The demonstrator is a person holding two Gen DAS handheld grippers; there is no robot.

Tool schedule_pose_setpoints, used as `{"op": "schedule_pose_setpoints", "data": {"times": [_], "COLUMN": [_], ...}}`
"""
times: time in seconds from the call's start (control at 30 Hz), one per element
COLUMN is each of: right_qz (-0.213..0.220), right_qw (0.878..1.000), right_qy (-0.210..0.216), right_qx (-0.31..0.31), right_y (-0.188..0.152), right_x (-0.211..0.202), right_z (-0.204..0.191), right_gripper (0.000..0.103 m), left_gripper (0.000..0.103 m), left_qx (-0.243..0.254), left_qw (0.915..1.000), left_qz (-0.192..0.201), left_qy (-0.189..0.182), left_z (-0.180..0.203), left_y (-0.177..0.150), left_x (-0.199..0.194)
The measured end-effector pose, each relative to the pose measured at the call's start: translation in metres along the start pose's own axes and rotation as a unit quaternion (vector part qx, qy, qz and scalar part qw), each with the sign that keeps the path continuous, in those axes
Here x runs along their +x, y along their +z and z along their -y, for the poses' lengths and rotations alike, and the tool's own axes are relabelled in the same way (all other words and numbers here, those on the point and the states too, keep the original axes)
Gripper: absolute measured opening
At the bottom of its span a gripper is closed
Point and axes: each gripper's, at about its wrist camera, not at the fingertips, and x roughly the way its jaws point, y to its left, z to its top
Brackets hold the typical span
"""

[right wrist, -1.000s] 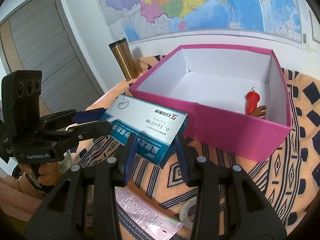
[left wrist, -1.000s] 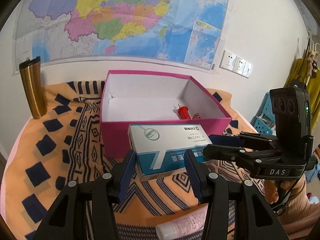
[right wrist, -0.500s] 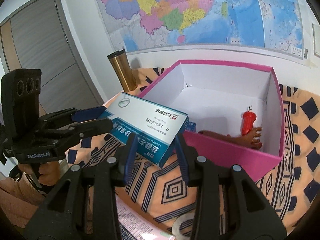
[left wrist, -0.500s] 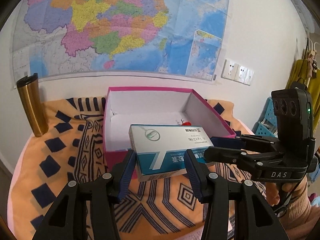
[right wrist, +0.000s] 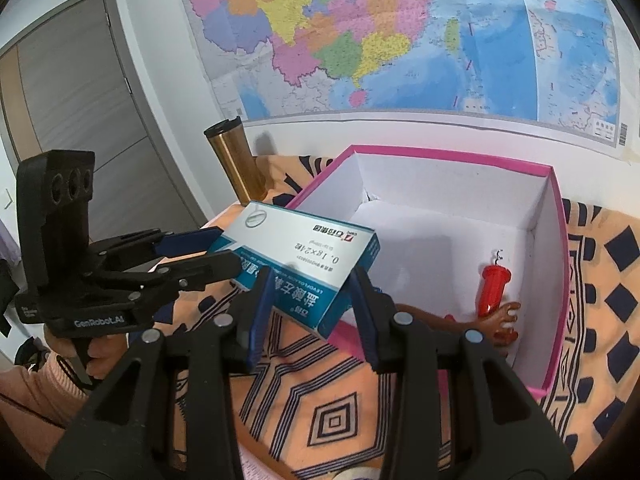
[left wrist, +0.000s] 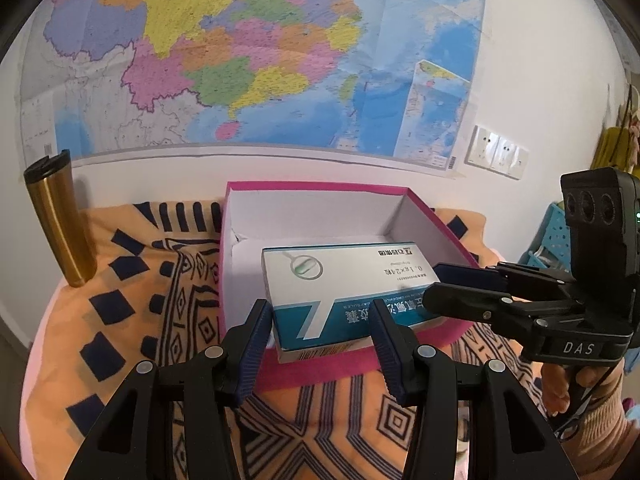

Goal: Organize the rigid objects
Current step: 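Lower the medicine box into the magenta box and open the right gripper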

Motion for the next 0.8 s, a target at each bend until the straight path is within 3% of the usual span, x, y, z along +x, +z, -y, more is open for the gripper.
{"op": "schedule_pose_setpoints", "data": {"times": [0.5, 0.8], "right_qz": [-0.048, -0.082], "right_qw": [0.998, 0.995], "right_qy": [-0.002, 0.012], "right_qx": [0.03, 0.057], "right_y": [0.01, 0.003], "right_x": [0.047, 0.07], "right_z": [0.02, 0.033], "right_gripper": [0.042, 0.042], "left_gripper": [0.05, 0.05], "left_qx": [-0.01, -0.007], "left_qw": [0.9982, 0.997], "left_qz": [-0.05, -0.061], "left_qy": [0.03, 0.046], "left_z": [-0.023, -0.024], "left_y": [0.005, 0.005], "left_x": [0.051, 0.061]}}
